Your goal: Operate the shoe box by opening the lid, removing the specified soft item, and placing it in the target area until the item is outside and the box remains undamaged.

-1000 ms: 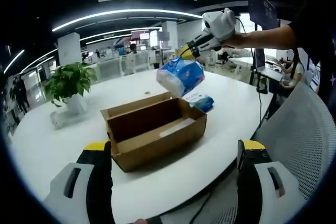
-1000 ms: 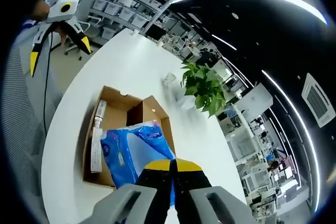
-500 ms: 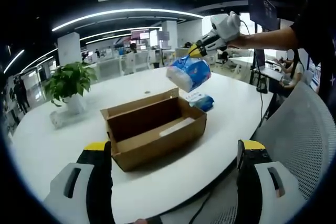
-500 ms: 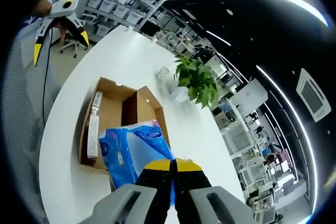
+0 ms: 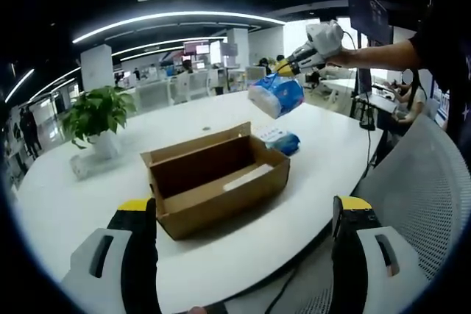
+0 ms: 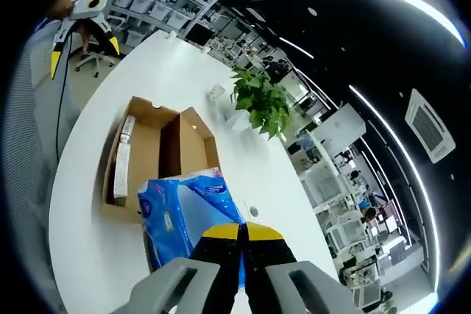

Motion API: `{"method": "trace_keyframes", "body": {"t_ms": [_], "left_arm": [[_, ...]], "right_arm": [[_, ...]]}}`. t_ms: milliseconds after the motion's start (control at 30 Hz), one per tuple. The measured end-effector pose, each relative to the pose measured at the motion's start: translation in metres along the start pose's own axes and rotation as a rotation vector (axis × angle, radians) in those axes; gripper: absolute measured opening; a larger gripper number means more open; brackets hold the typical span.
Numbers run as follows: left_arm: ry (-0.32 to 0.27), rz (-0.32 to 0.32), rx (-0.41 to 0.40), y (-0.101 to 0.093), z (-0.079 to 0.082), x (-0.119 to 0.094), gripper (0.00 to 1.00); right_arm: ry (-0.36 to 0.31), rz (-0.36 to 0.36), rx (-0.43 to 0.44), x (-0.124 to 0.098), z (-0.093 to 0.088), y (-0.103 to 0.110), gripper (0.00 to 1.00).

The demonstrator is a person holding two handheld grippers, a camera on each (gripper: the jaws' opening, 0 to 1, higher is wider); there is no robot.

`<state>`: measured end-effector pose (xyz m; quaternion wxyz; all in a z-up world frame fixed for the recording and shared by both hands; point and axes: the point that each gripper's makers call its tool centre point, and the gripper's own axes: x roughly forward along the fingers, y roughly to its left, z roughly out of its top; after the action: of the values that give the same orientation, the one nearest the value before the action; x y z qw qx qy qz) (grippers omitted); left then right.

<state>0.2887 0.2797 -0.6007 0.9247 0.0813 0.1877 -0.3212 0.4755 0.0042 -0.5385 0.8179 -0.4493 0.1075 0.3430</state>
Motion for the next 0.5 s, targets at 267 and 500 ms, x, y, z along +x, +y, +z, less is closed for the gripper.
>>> {"method": "trace_keyframes", "body": {"t_ms": [267,500], "left_arm": [[-0.003,0.006,-0.001,0.001,0.001,0.000,0.99],[-0.005,0.017,0.000,0.003,0.001,0.001,0.99]], "right_arm": [[0.026,-0.022,0.007,-0.012,-0.023,-0.010,0.00],[0.053,-0.038,0.013,-0.022,-0.047,-0.019,0.00]]}}
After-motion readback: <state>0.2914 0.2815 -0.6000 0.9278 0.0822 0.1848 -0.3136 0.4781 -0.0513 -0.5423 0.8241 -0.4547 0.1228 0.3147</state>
